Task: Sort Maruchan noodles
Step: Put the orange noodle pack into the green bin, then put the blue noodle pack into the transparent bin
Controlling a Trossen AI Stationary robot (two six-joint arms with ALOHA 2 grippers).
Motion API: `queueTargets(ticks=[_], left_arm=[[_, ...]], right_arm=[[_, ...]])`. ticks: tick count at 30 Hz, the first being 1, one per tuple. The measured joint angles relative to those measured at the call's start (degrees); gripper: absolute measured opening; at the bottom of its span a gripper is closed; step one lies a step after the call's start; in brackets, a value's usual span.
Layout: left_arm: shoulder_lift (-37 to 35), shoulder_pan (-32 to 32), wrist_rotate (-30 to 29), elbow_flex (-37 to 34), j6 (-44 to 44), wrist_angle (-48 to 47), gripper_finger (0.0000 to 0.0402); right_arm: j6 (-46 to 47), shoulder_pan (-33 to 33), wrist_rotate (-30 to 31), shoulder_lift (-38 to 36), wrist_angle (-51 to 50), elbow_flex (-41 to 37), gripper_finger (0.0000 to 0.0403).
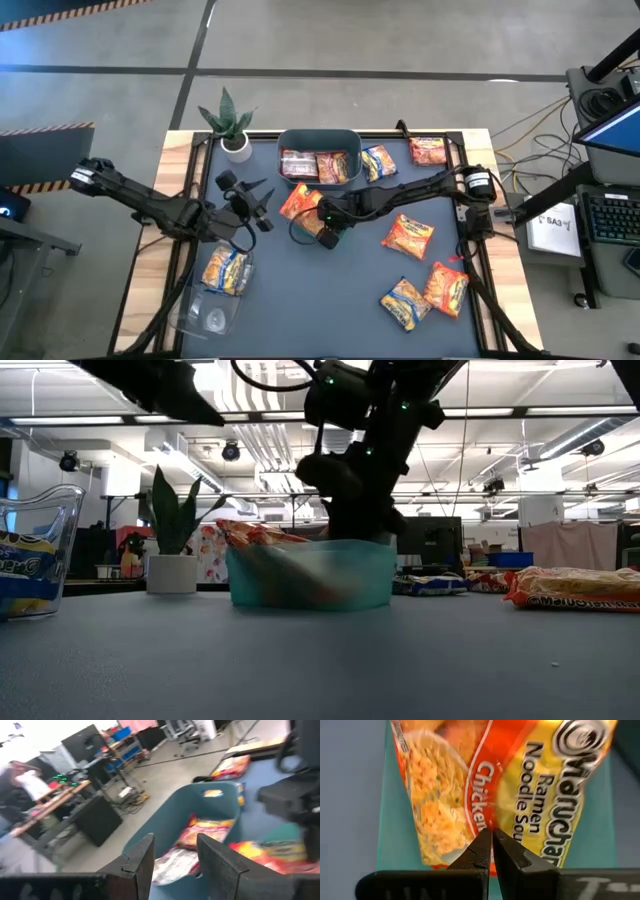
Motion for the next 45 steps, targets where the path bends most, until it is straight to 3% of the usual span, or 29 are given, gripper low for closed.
queueTargets(ticks=[9,19,27,40,45], left_arm=[[0.2,-0.7,3.3,1.8,0.2,0.0,0.0129],[-0.8,-0.6,3.3,3.1,11.7,0.1,0.0129],[-1.2,-0.6,3.3,1.7,16.7,-0.1,0.0129],[-1.5,-0.6,1.4,1.7,18.2,-3.3,0.0129],[-1.6,-0.6,1.2,1.7,17.7,-3.8,0.013]], right_arm=[[-1.9,0.3,1.5,-3.7,-0.9,0.0,0.0009],[2.4,-1.2,1.5,-15.8,-15.8,0.0,0.0009],[3.3,-10.0,2.1,-22.0,-24.7,-2.4,0.0009],[-4.7,-27.8,1.7,-21.4,-24.4,-6.9,0.0009],[-16.2,-31.5,1.9,-21.4,-23.3,-8.5,0.0009]])
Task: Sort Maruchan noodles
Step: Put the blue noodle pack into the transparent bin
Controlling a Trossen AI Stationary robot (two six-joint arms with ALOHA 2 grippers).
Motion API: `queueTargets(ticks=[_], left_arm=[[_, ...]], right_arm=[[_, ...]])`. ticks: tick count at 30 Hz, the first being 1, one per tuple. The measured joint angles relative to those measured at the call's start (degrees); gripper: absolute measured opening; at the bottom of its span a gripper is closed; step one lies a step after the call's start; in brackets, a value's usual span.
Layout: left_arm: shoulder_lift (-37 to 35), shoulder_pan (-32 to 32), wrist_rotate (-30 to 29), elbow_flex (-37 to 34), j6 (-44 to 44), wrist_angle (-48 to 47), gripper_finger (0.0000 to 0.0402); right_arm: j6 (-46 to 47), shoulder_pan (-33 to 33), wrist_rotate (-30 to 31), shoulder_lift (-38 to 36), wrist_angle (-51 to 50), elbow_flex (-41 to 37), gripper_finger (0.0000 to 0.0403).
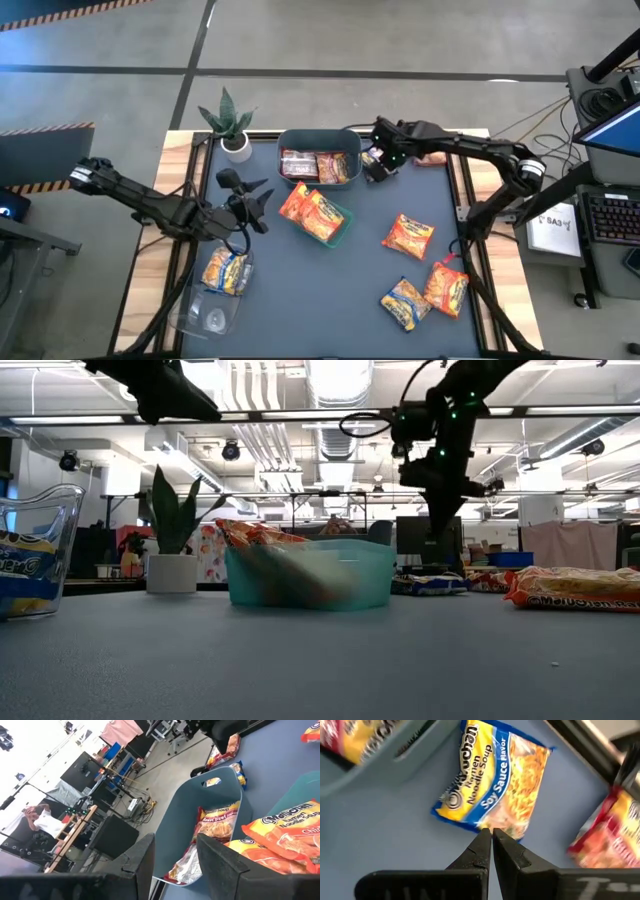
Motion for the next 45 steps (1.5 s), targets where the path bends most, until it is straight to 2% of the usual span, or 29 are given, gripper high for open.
queueTargets(ticks=[4,10,14,20,24,29,38,45], left_arm=[[0.0,0.0,0.0,0.0,-0.2,-0.1,0.0129],[-0.1,0.0,0.0,0.0,-0.3,-0.1,0.013],[-0.1,0.0,0.0,0.0,-0.4,-0.1,0.0129],[-0.1,0.0,0.0,0.0,-0.6,-0.1,0.0129],[-0.1,0.0,0.0,0.0,-0.6,-0.1,0.0129],[-0.1,0.0,0.0,0.0,-1.1,-0.1,0.0129],[-0.1,0.0,0.0,0.0,-1.2,-0.1,0.0129],[-0.1,0.0,0.1,0.0,-1.2,-0.1,0.0129]], right_arm=[[-8.2,-1.4,0.1,0.0,2.9,-1.7,0.0009],[-9.3,-1.5,1.1,0.0,4.3,-3.7,0.0015],[-12.3,-2.5,-0.5,0.0,3.9,-3.8,0.0055],[-27.9,-1.5,-1.0,0.0,4.7,-5.0,0.0137],[-36.5,-0.6,-1.7,0.0,5.9,-8.9,0.0164],[-36.4,-0.4,-1.7,0.1,10.3,-14.3,0.0165],[-37.3,-0.3,-1.5,0.1,25.7,-19.5,0.0144],[-37.1,-0.3,-1.5,0.1,28.0,-22.0,0.0143]])
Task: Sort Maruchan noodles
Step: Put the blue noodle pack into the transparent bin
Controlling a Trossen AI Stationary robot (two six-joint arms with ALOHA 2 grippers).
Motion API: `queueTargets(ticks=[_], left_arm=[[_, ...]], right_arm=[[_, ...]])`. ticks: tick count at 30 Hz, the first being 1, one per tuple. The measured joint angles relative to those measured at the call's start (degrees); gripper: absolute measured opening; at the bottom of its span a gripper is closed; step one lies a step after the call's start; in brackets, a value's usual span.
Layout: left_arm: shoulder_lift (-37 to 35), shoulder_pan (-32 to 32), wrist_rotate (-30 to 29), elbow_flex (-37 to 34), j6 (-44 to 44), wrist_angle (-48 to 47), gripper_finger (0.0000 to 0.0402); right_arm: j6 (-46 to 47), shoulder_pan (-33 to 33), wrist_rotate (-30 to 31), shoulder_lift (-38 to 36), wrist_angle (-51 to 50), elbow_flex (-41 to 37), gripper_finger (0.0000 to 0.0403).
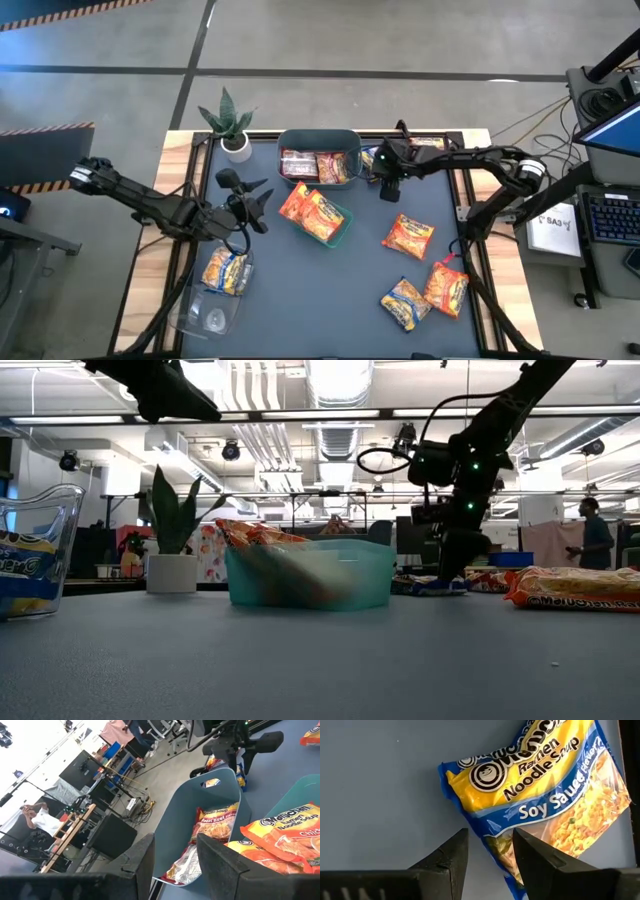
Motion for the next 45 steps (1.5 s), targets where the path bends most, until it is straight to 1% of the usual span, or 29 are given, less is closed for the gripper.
queueTargets(ticks=[4,6,9,12,14,17,22,27,32,34,37,39,42,44,45], left_arm=[[0.0,0.0,0.0,0.0,0.0,0.0,0.0129],[0.0,0.0,0.0,0.0,0.0,0.0,0.0129],[0.0,0.0,0.0,0.0,0.0,0.0,0.0129],[0.0,0.0,0.1,0.0,0.0,0.2,0.0129],[0.0,0.0,0.1,0.0,0.0,0.4,0.0129],[0.0,0.0,0.1,0.0,0.0,0.7,0.0129],[0.0,0.0,0.1,0.0,-0.5,0.8,0.0129],[0.1,0.0,0.2,0.0,-1.3,0.8,0.0129],[0.1,0.0,0.2,0.0,-1.6,0.8,0.0129],[0.1,0.0,0.2,0.0,-1.7,0.8,0.0129],[0.1,0.0,0.2,0.0,-1.7,0.8,0.0129],[0.1,0.0,0.2,0.0,-1.7,0.9,0.013],[0.1,0.0,0.2,0.2,-1.5,0.9,0.013],[0.1,0.0,0.1,0.3,-1.5,1.0,0.0129],[0.1,0.0,0.2,0.3,-1.5,1.0,0.0129]], right_arm=[[0.0,0.0,0.2,-0.1,3.2,-1.5,0.0134],[0.0,0.0,0.3,-0.1,3.5,-1.6,0.012],[0.2,0.0,0.6,-0.1,3.7,-1.6,0.0082],[0.2,0.0,0.1,-0.2,3.6,-1.6,0.003],[0.0,0.0,-0.1,-0.2,3.4,-1.6,0.0016],[0.5,0.0,-0.3,-0.5,2.0,-1.1,0.001],[3.4,0.0,-1.4,-2.1,-3.7,1.9,0.0008],[9.1,0.1,-6.3,-4.4,-10.8,6.0,0.0008],[14.2,1.0,-13.4,-6.8,-16.0,9.3,0.0008],[15.9,1.8,-14.5,-7.9,-17.3,9.9,0.0008],[17.9,3.5,-14.5,-9.6,-17.4,9.9,0.0008],[18.8,4.9,-12.5,-10.0,-16.9,9.4,0.0008],[22.5,6.8,-2.9,-9.7,-13.8,7.5,0.0008],[26.5,7.0,3.7,-8.8,-11.3,6.1,0.0008],[28.9,6.8,6.0,-8.1,-10.8,5.5,0.0008]])
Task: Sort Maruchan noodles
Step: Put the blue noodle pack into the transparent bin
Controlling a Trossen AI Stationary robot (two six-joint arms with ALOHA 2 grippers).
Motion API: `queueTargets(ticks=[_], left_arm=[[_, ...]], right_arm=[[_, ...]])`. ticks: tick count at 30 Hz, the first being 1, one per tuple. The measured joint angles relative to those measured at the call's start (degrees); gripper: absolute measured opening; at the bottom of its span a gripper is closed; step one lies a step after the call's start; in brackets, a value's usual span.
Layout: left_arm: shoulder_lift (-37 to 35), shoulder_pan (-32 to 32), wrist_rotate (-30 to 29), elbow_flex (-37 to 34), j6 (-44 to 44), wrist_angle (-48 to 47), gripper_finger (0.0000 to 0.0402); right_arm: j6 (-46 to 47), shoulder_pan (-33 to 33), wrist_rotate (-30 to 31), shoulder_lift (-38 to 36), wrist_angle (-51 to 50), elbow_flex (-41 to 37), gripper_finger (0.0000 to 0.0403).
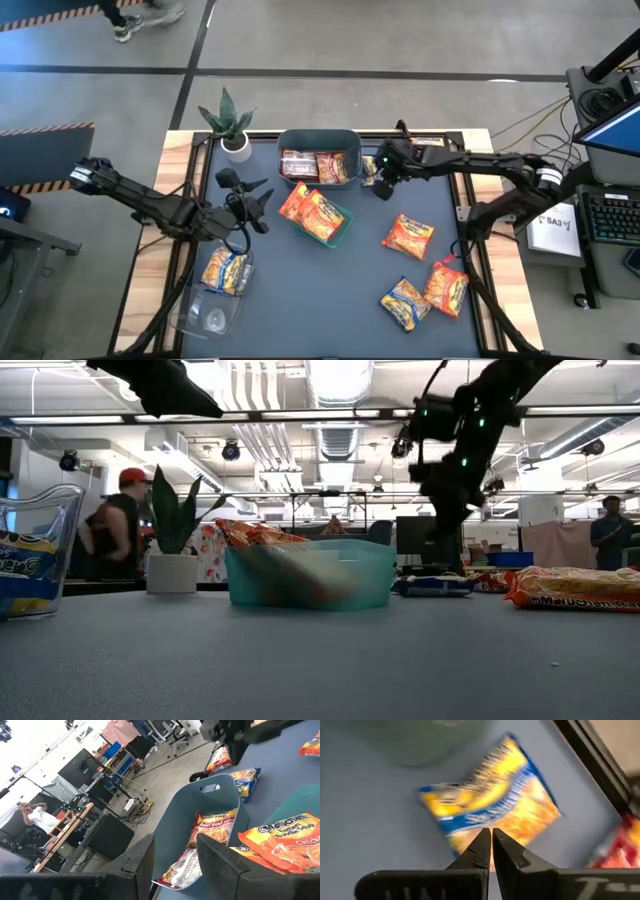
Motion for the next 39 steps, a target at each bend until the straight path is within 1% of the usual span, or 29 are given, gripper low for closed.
queueTargets(ticks=[2,6,11,17,22,26,29,33,39], left_arm=[[0.0,0.0,0.0,0.0,0.2,0.0,0.0129],[0.0,0.0,0.0,0.0,0.5,0.0,0.0129],[0.0,0.0,0.0,0.0,1.2,0.0,0.0129],[0.0,0.0,0.0,0.1,1.5,0.0,0.0129],[0.0,0.0,0.0,0.1,1.5,0.0,0.0129],[0.0,0.0,0.0,0.1,1.5,0.0,0.0129],[0.0,0.0,0.0,0.1,1.5,0.0,0.0129],[0.0,0.0,0.0,0.1,1.5,-0.1,0.0129],[0.0,0.0,0.0,0.1,1.5,-0.2,0.0129]], right_arm=[[3.6,-0.6,2.3,1.6,1.1,-1.1,0.0008],[7.1,-1.5,2.6,4.2,7.1,-3.8,0.0008],[7.2,-1.5,3.1,7.0,15.5,-6.1,0.0008],[7.2,-2.3,4.7,10.3,21.0,-6.2,0.0008],[8.0,-2.2,4.7,12.1,20.9,-6.3,0.0008],[10.1,-1.4,2.2,11.9,20.0,-6.4,0.0008],[11.6,-0.5,0.7,10.6,16.3,-6.1,0.0008],[15.1,0.4,-3.4,8.7,12.3,-6.1,0.0008],[21.8,5.2,-7.0,8.2,10.1,-6.1,0.0008]])
